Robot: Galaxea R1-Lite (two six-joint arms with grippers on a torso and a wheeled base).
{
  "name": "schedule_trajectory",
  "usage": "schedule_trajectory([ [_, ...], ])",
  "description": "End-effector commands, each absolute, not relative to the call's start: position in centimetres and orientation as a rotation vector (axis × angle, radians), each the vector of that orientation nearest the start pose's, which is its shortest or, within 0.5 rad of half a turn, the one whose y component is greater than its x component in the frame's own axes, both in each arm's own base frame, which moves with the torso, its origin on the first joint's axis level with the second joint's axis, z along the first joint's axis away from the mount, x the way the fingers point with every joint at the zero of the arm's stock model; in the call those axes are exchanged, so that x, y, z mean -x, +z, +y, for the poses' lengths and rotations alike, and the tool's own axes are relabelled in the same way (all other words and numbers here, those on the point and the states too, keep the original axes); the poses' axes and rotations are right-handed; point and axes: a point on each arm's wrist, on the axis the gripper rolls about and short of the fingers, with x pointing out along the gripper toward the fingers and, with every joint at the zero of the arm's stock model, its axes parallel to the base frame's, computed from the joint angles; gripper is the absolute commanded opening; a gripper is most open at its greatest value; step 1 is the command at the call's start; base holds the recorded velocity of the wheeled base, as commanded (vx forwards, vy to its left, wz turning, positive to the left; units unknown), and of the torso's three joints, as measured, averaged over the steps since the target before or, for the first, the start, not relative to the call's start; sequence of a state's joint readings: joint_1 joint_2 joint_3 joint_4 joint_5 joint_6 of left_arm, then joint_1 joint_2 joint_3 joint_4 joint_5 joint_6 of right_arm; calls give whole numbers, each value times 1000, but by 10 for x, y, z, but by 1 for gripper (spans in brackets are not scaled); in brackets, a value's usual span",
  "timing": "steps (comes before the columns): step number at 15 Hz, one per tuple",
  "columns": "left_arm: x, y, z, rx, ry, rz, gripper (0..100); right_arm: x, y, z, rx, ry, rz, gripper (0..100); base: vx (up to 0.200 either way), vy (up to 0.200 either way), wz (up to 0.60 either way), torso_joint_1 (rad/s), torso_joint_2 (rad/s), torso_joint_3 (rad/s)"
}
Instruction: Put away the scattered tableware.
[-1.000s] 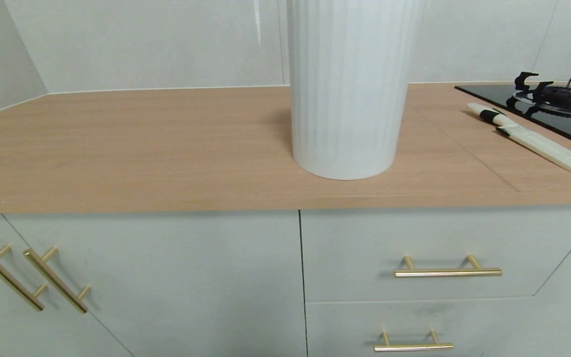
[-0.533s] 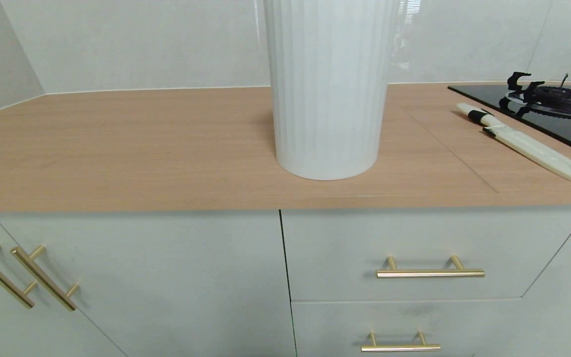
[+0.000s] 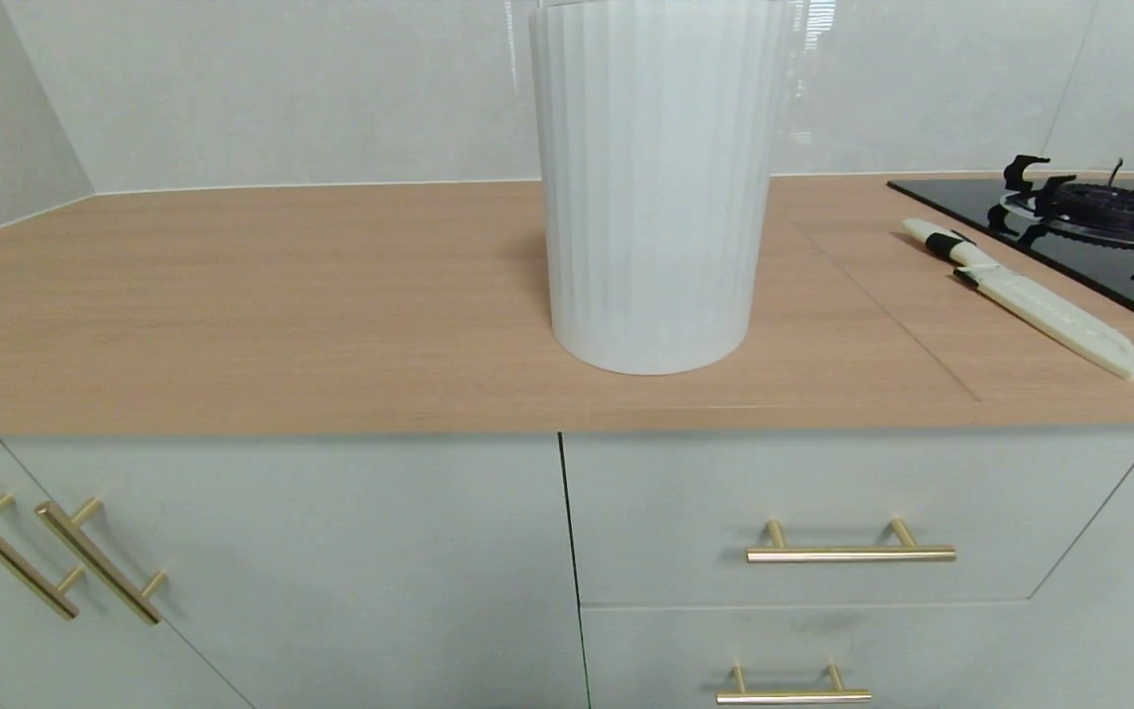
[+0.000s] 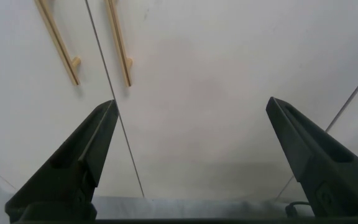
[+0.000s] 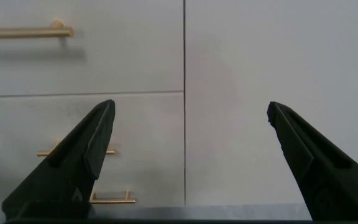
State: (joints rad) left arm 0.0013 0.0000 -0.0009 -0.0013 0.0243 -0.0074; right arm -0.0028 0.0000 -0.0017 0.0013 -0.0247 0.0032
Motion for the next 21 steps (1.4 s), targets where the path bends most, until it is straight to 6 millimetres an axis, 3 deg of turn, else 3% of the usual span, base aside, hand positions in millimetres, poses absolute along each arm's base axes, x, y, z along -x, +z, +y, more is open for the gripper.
schedule_trajectory([
  [1, 23, 75, 1, 8, 26, 0, 100, 23, 76, 0, -3, -28, 1, 100, 0, 0, 0, 76, -168, -281],
  [21, 23, 75, 1, 6, 26, 0, 100, 23, 76, 0, -3, -28, 1, 100, 0, 0, 0, 174, -477, -298],
])
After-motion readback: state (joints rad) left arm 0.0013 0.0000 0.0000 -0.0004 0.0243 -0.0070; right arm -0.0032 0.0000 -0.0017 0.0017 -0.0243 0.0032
